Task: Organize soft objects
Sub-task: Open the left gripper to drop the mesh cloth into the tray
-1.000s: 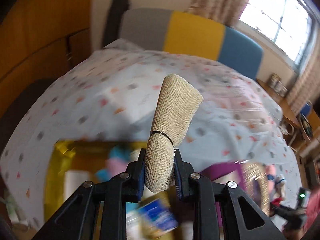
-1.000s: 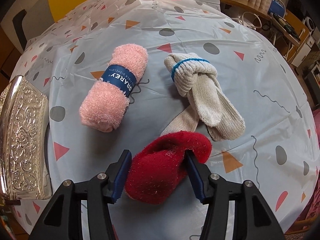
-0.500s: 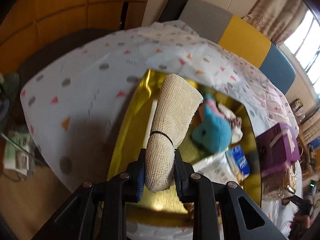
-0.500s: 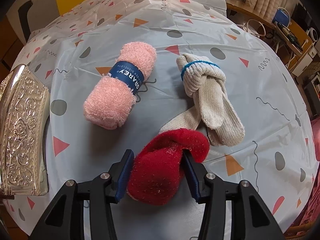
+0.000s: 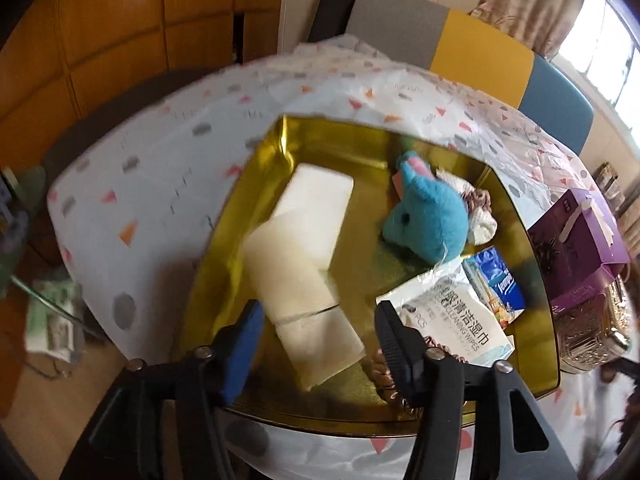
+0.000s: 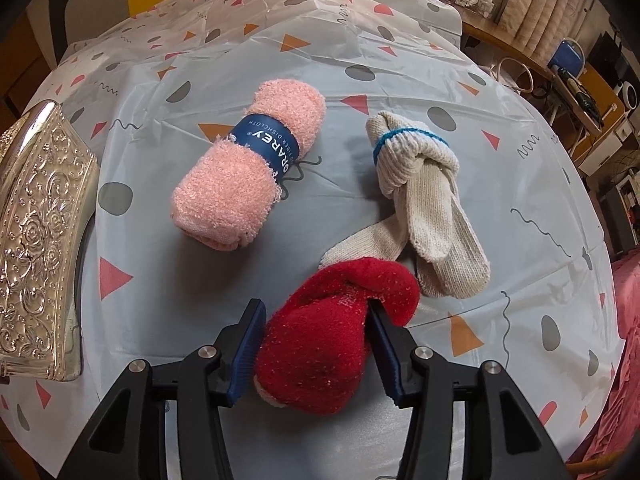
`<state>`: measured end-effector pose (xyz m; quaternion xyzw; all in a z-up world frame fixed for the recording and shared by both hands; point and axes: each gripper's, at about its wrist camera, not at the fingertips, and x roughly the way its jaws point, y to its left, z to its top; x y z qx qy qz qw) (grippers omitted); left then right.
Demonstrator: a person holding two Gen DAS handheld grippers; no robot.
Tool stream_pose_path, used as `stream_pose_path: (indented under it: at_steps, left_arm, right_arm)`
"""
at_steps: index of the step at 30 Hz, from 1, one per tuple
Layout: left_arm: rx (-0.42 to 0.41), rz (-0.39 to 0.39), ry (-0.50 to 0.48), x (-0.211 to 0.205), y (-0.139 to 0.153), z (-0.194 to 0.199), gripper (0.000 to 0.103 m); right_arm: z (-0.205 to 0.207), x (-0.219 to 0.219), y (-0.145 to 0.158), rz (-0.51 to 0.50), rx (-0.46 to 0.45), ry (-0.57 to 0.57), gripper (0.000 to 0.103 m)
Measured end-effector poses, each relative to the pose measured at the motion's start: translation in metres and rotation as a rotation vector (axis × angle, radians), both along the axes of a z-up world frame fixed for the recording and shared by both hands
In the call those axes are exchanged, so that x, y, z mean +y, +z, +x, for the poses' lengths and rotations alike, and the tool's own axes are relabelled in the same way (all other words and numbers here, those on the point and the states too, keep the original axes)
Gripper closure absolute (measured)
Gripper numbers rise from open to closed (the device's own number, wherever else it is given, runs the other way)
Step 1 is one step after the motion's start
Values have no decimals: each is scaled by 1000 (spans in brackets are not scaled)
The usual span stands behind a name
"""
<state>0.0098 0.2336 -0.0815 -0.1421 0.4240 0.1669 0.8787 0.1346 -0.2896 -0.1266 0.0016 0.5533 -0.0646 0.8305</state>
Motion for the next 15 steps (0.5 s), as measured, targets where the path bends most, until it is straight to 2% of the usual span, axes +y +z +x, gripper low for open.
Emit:
stream_pose_path:
  at_steps: [5,9,11,13,15]
  left_arm:
    - [-61,74,-2,-6,18,-9,35]
    - [-90,98,-14,-11,29,-16,32]
    - [-100,110,-22,-15,35,-20,28]
    - [-110,121,-22,-19,40,-23,22]
    - [-120,132,-24,-23,43,-25,21]
  right_arm:
    - [1,4,2,-10,-13,20,59]
    - [-1,6,3,-13,-21,27,63]
    - [-2,5,5,-3,-29,23,69]
    - [-2,4,6,7,-35,21,71]
    - [-2,4,6,1,-31,27,71]
